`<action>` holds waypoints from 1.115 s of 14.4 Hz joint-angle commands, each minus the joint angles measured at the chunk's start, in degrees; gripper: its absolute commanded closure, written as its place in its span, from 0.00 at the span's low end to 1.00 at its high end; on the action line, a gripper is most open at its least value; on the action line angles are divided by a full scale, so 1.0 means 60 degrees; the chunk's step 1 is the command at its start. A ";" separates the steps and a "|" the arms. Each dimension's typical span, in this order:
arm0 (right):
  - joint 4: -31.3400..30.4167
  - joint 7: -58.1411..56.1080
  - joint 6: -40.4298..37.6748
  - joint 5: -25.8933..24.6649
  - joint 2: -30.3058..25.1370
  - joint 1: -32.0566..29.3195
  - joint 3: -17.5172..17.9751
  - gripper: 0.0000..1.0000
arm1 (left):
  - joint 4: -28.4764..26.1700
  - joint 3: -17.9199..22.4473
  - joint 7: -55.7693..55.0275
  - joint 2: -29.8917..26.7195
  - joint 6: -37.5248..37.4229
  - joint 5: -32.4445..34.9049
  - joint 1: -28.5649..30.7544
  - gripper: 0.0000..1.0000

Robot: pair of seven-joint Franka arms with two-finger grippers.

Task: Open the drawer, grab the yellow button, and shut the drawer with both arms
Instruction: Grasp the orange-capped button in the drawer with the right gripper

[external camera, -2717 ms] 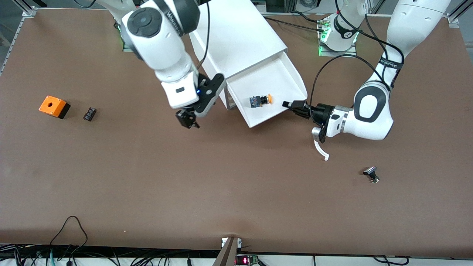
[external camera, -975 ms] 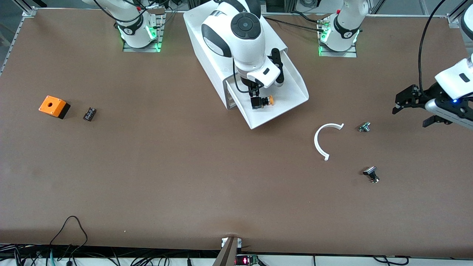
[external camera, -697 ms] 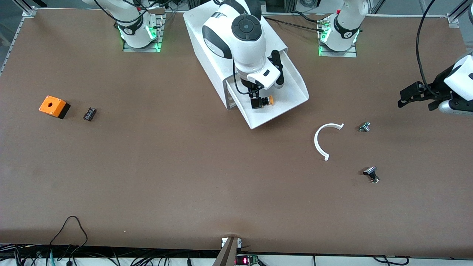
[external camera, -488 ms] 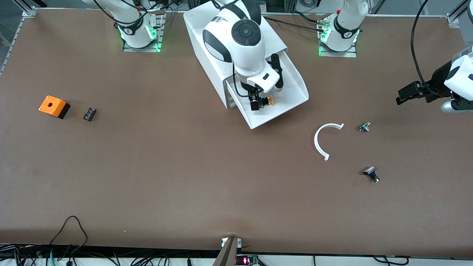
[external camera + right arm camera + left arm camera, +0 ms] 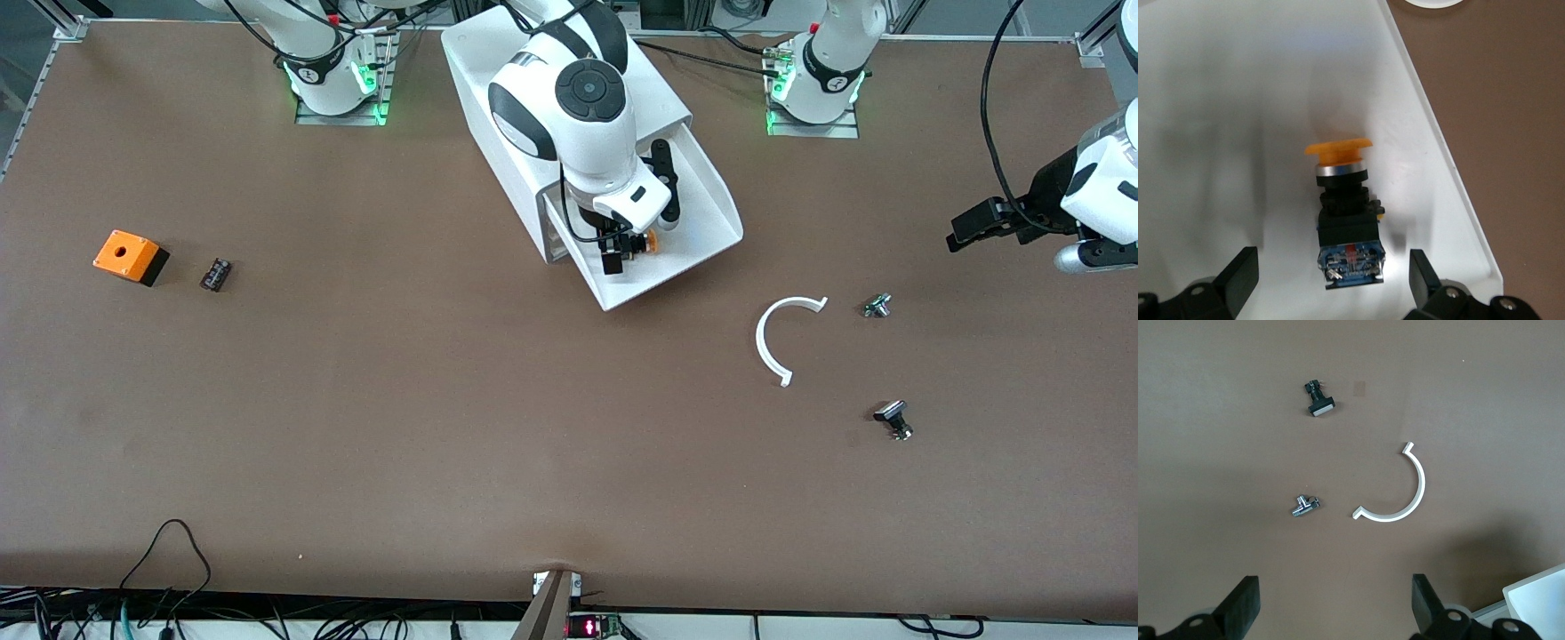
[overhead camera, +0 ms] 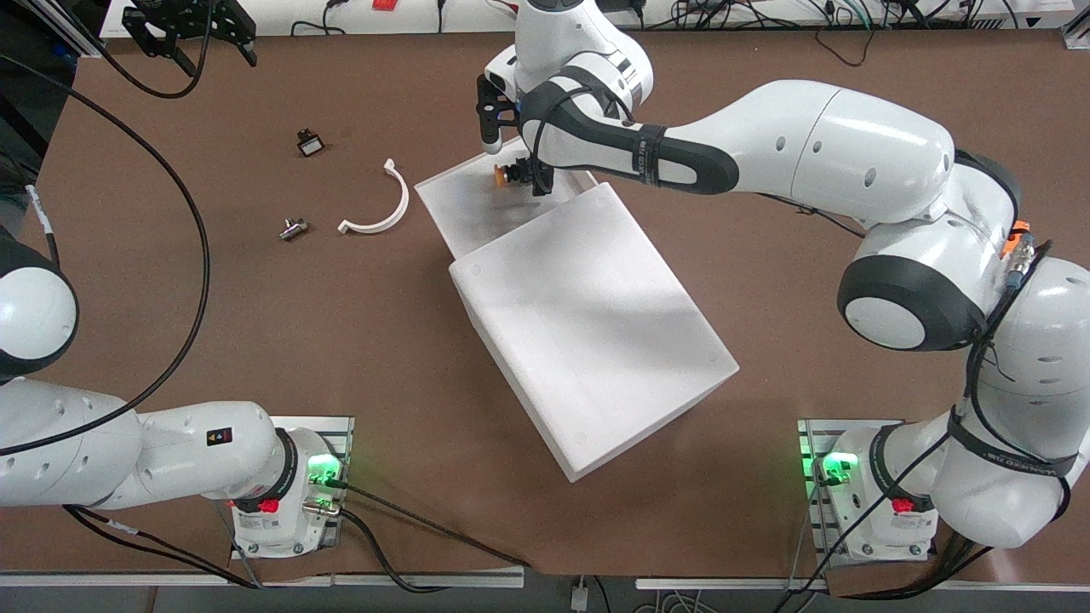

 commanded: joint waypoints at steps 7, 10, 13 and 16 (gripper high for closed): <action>0.0398 -0.0072 0.0061 -0.0073 0.0304 0.0416 -0.0138 0.14 | -0.0032 0.0036 -0.0174 -0.0112 -0.0067 0.0260 -0.0242 0.00; 0.0398 0.0001 0.0075 -0.0058 0.0319 0.0623 -0.0359 0.28 | 0.0069 0.0036 -0.0144 -0.0068 -0.0067 0.0275 -0.0271 0.00; 0.0398 0.0001 0.0076 -0.0073 0.0319 0.0608 -0.0374 0.47 | 0.0129 0.0022 -0.0130 -0.0024 -0.0111 0.0275 -0.0315 0.00; 0.0398 0.0015 0.0032 -0.0379 0.0246 0.0608 -0.0388 0.69 | 0.0290 0.0007 -0.0100 0.0063 -0.0271 0.0275 -0.0330 0.00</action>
